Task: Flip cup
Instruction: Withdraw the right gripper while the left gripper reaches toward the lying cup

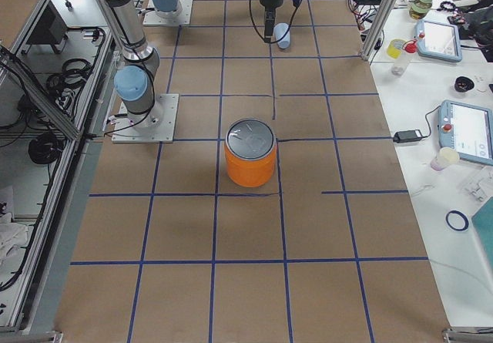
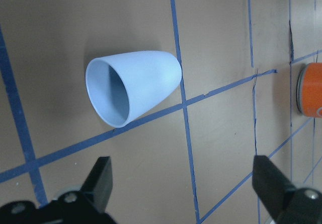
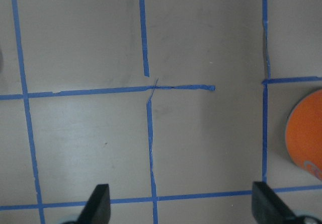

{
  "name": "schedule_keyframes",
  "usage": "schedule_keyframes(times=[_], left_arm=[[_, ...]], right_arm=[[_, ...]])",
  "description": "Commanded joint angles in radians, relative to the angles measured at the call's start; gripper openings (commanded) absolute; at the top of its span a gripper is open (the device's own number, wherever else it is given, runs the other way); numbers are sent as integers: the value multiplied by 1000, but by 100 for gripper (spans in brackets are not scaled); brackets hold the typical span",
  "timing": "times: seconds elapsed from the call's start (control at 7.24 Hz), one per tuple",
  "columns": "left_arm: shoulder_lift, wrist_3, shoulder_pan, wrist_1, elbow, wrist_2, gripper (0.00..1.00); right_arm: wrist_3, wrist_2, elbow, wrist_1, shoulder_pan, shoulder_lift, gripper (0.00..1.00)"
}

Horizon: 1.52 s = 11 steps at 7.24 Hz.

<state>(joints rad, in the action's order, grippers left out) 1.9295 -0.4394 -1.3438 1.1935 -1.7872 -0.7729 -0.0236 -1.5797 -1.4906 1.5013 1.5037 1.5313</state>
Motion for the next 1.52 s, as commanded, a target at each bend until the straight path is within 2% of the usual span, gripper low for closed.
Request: schedule_keyframes(times=[0.0,0.14,0.28,0.41,0.55,0.83,1.11,1.24,1.38], left_arm=[[84,-2,0,-81,0,27,98],[112,-1,0,-90,-1,27,94],[141,11,-2,-103,0,30,93],[170,31,-2,-103,0,100,93],[189,113,-3,-106,2,131,91],[192,232,-27,-107,3,133,89],[209,240,-57,-117,2,136,87],[215,258,-60,-118,5,174,81],[215,260,-60,-118,9,190,61]], right_arm=[[-6,6,-23,40,0,-37,100],[-9,-9,-25,40,0,-33,100],[-6,6,-25,36,0,-28,100],[-6,6,-27,36,1,-27,100],[-7,4,-27,39,1,-26,100],[7,-10,-28,40,1,-28,100],[7,-10,-28,40,1,-28,100],[8,-10,-28,43,1,-28,100],[8,-11,-28,87,1,-30,100]])
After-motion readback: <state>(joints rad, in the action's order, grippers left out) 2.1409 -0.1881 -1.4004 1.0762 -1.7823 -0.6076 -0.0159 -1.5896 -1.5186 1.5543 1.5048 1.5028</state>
